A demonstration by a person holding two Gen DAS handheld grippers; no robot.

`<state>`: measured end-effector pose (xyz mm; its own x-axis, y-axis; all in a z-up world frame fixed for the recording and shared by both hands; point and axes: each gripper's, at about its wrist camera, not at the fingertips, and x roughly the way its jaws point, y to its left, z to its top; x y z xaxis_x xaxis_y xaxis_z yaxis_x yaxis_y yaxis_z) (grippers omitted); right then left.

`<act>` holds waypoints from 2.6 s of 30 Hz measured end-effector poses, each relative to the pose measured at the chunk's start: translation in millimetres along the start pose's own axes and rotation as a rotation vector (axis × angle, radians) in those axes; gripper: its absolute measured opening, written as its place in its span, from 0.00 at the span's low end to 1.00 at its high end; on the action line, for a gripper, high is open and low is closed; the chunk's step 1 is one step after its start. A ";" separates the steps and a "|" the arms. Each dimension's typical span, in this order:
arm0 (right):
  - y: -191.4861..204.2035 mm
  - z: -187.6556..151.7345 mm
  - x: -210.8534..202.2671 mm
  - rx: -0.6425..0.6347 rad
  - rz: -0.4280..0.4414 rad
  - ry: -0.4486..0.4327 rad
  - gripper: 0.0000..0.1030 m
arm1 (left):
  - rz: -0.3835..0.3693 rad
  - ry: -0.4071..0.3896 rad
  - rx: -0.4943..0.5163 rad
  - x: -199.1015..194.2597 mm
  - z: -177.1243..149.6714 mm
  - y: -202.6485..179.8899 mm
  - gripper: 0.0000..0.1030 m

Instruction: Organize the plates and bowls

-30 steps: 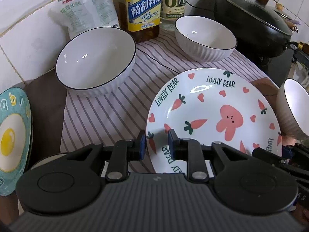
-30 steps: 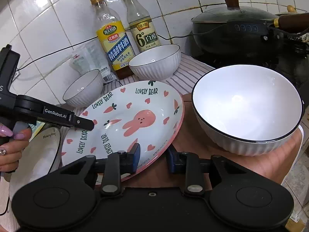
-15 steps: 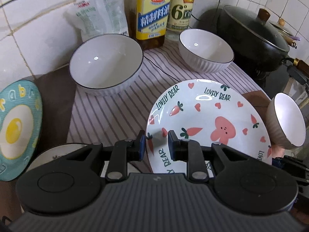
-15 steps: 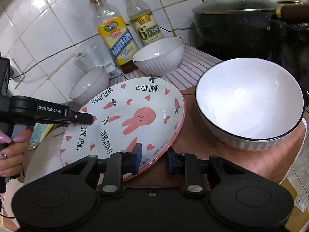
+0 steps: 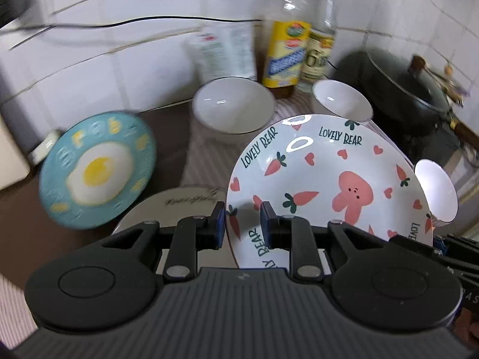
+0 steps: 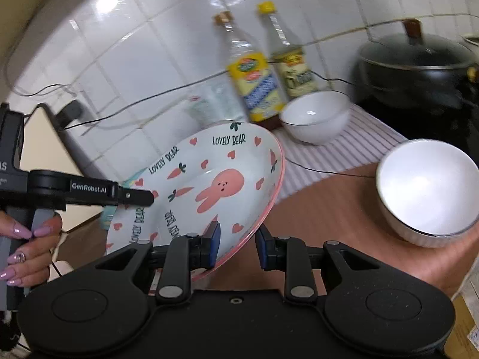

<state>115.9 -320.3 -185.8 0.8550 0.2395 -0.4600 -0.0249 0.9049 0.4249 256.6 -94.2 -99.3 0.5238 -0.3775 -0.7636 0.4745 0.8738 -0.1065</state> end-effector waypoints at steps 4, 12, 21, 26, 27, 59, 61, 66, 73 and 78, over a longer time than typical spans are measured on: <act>24.0 1.7 1.9 -0.045 0.047 0.020 0.29 | 0.043 -0.006 -0.068 -21.8 -21.1 25.7 0.22; 55.7 -7.5 27.4 -0.111 0.085 0.118 0.29 | 0.088 0.053 -0.192 -23.3 -62.2 68.9 0.22; 64.6 -18.7 58.0 -0.141 0.080 0.216 0.28 | 0.106 0.114 -0.275 -4.0 -84.8 91.6 0.22; 70.0 -19.7 65.8 -0.177 0.052 0.243 0.28 | 0.118 0.116 -0.275 0.8 -84.6 93.3 0.22; 70.9 -19.3 67.2 -0.182 0.048 0.246 0.28 | 0.126 0.115 -0.268 1.2 -84.4 92.6 0.22; 66.3 -19.0 103.0 -0.289 0.013 0.267 0.36 | 0.243 0.150 -0.285 22.6 -70.1 82.3 0.23; 66.2 -20.2 103.6 -0.289 0.011 0.260 0.36 | 0.255 0.150 -0.286 21.7 -69.4 80.3 0.23; 65.2 -24.1 105.4 -0.301 0.013 0.249 0.36 | 0.284 0.133 -0.276 17.7 -70.5 74.6 0.23; 63.8 -24.5 104.7 -0.296 0.012 0.241 0.36 | 0.282 0.130 -0.283 16.2 -71.5 76.6 0.24; 64.1 -22.2 99.2 -0.301 0.016 0.233 0.36 | 0.330 0.098 -0.258 7.9 -71.8 74.8 0.30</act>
<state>187.6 -230.7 -221.5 0.7137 0.2966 -0.6346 -0.2180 0.9550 0.2012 245.5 -9.8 -159.0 0.5423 -0.0446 -0.8390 0.0938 0.9956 0.0077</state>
